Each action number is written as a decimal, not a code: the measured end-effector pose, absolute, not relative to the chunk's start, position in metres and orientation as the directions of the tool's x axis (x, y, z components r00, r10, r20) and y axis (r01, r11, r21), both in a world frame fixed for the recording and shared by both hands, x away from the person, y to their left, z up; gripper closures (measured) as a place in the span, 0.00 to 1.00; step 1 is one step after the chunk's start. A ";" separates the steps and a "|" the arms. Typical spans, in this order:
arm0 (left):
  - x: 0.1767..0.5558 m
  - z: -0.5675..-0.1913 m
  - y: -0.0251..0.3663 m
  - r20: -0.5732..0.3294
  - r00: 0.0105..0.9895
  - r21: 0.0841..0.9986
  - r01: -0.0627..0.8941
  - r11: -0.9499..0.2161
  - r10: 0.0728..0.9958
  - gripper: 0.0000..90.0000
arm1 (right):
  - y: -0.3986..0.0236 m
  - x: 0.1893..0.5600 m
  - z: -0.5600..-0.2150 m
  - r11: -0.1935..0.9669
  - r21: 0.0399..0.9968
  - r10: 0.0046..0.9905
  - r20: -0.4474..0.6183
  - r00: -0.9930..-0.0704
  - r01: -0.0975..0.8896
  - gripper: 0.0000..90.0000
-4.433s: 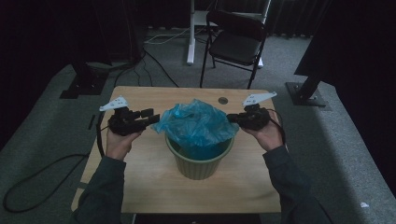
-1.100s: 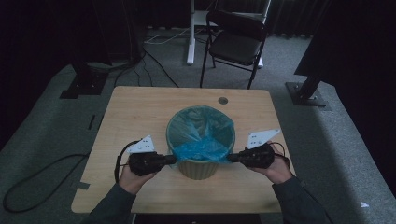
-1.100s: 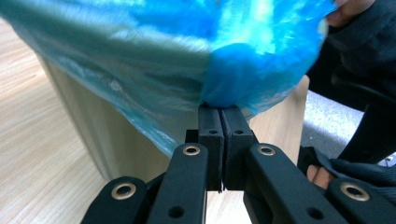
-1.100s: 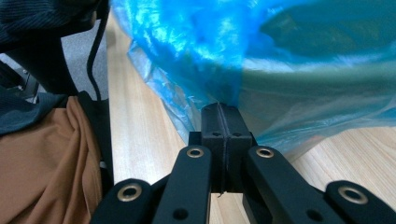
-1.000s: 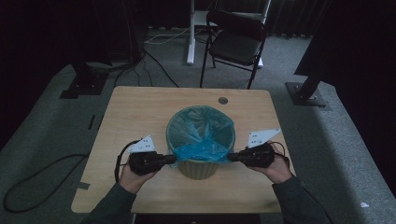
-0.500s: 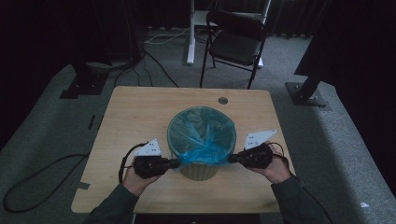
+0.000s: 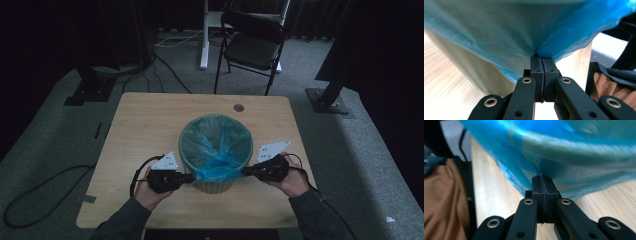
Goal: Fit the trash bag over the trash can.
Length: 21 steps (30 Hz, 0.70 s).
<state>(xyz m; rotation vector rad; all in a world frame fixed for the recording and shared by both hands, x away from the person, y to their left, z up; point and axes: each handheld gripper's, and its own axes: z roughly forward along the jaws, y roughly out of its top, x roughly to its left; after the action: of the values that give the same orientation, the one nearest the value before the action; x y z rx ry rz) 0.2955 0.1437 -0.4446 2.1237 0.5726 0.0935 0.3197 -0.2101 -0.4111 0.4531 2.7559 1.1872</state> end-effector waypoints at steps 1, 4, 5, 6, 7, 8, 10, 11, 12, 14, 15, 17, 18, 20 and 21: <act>0.296 -0.447 0.146 -0.153 0.884 0.794 0.375 -0.478 0.441 0.98 | -0.212 0.321 -0.412 0.654 0.720 0.319 0.013 -0.948 0.230 1.00; 0.297 -0.448 0.151 -0.165 0.878 0.792 0.390 -0.470 0.449 0.98 | -0.220 0.323 -0.414 0.646 0.719 0.358 0.013 -0.934 0.257 1.00; 0.298 -0.448 0.154 -0.174 0.873 0.793 0.398 -0.461 0.455 0.98 | -0.225 0.324 -0.414 0.639 0.721 0.376 0.012 -0.927 0.268 1.00; 0.299 -0.448 0.156 -0.176 0.870 0.796 0.401 -0.453 0.460 0.98 | -0.225 0.324 -0.414 0.639 0.721 0.376 0.012 -0.927 0.268 1.00; 0.301 -0.447 0.161 -0.182 0.864 0.801 0.407 -0.438 0.469 0.98 | -0.227 0.325 -0.414 0.636 0.722 0.382 0.011 -0.924 0.271 1.00; 0.301 -0.447 0.164 -0.186 0.859 0.804 0.412 -0.428 0.476 0.98 | -0.231 0.325 -0.413 0.626 0.729 0.394 0.011 -0.919 0.277 1.00; 0.302 -0.445 0.172 -0.194 0.847 0.812 0.421 -0.404 0.494 0.98 | -0.238 0.327 -0.410 0.611 0.738 0.411 0.012 -0.912 0.285 1.00; 0.303 -0.443 0.180 -0.198 0.839 0.819 0.426 -0.385 0.508 0.97 | -0.245 0.327 -0.407 0.595 0.749 0.422 0.015 -0.906 0.290 1.00; 0.303 -0.443 0.180 -0.198 0.839 0.819 0.426 -0.385 0.508 0.96 | -0.245 0.327 -0.407 0.595 0.749 0.422 0.015 -0.906 0.290 1.00; 0.304 -0.442 0.187 -0.206 0.828 0.824 0.434 -0.364 0.521 0.95 | -0.250 0.327 -0.405 0.586 0.756 0.432 0.015 -0.902 0.293 1.00; 0.304 -0.442 0.190 -0.212 0.822 0.826 0.440 -0.353 0.528 0.95 | -0.252 0.326 -0.405 0.581 0.758 0.435 0.018 -0.900 0.296 1.00; 0.304 -0.441 0.193 -0.217 0.817 0.830 0.442 -0.340 0.534 0.90 | -0.256 0.326 -0.404 0.574 0.762 0.440 0.020 -0.898 0.298 1.00; 0.304 -0.440 0.194 -0.217 0.815 0.832 0.443 -0.335 0.537 0.90 | -0.256 0.326 -0.404 0.574 0.762 0.440 0.020 -0.898 0.298 1.00; 0.304 -0.438 0.196 -0.220 0.813 0.837 0.442 -0.324 0.539 0.84 | -0.256 0.326 -0.404 0.572 0.763 0.441 0.021 -0.897 0.299 1.00; 0.303 -0.435 0.198 -0.227 0.812 0.847 0.437 -0.303 0.538 0.84 | -0.256 0.326 -0.404 0.569 0.765 0.443 0.023 -0.896 0.301 1.00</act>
<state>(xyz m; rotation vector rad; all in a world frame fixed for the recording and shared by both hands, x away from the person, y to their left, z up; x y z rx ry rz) 0.3032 0.1981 -0.4350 1.9424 0.7294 0.1194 0.3258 -0.2565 -0.4042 0.6288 2.6282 1.2325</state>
